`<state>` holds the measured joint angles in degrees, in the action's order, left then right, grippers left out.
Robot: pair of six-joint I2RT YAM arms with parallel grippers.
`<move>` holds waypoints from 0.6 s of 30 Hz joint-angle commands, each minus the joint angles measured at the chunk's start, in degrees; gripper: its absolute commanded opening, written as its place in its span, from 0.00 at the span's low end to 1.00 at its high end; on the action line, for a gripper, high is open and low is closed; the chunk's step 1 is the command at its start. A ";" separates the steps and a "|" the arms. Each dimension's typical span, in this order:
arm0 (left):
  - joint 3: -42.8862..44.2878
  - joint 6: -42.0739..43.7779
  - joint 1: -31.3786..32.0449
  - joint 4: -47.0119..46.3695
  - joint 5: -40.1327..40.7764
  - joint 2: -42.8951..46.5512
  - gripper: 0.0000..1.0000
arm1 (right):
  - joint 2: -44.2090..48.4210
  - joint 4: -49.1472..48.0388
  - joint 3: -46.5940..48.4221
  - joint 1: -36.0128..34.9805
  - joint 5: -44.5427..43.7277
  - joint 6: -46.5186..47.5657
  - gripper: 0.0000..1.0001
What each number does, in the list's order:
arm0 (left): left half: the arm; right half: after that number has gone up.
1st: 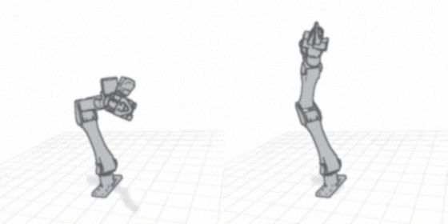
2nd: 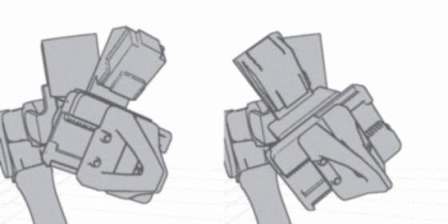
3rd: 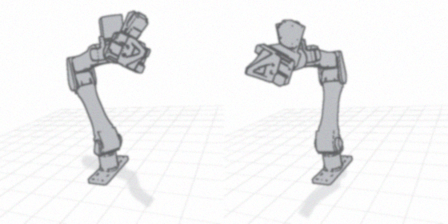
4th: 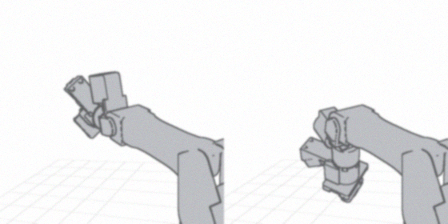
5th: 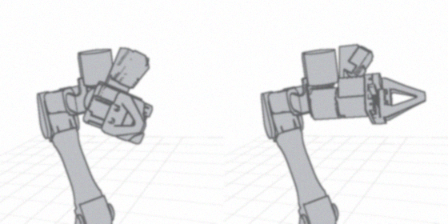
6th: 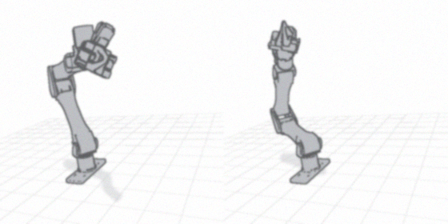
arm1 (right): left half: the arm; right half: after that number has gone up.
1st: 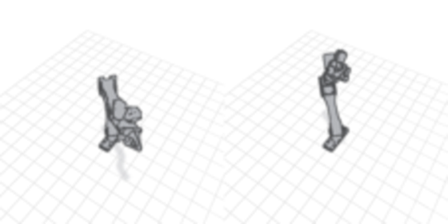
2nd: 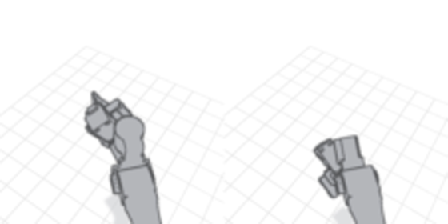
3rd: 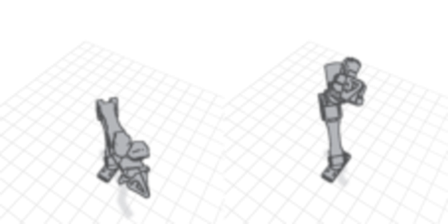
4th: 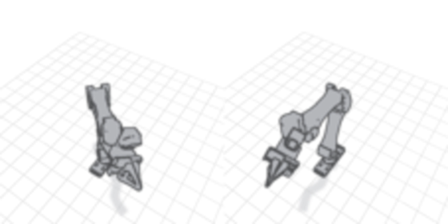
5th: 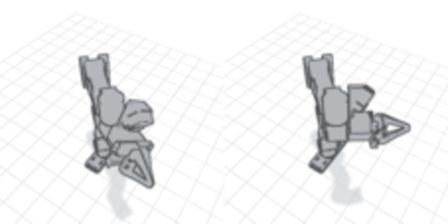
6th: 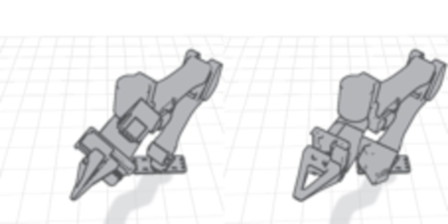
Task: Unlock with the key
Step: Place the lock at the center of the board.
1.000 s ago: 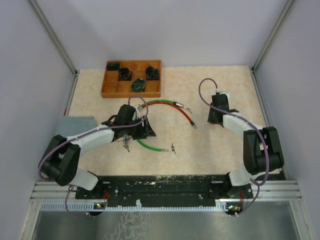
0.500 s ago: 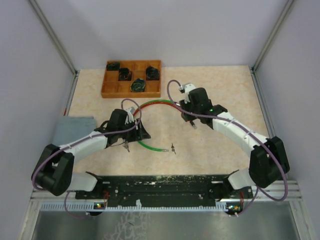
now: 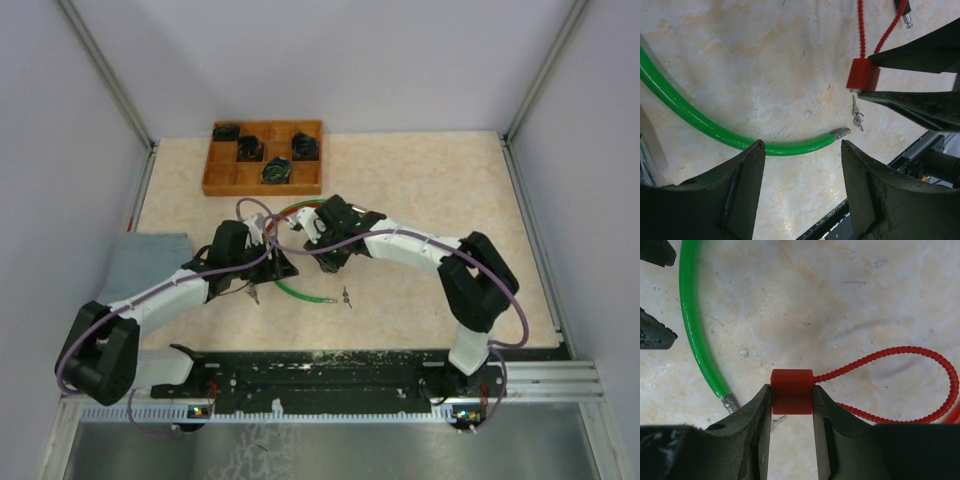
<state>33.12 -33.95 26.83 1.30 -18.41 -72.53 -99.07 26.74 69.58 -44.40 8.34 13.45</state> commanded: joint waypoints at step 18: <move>-0.75 1.03 -0.58 -2.01 -0.35 0.54 0.68 | 6.81 1.63 -0.54 -2.77 -14.31 -7.93 0.58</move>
<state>32.56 -33.95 26.26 1.19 -17.45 -72.27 -99.44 29.08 71.18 -47.48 1.13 12.08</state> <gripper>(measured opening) 0.674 0.588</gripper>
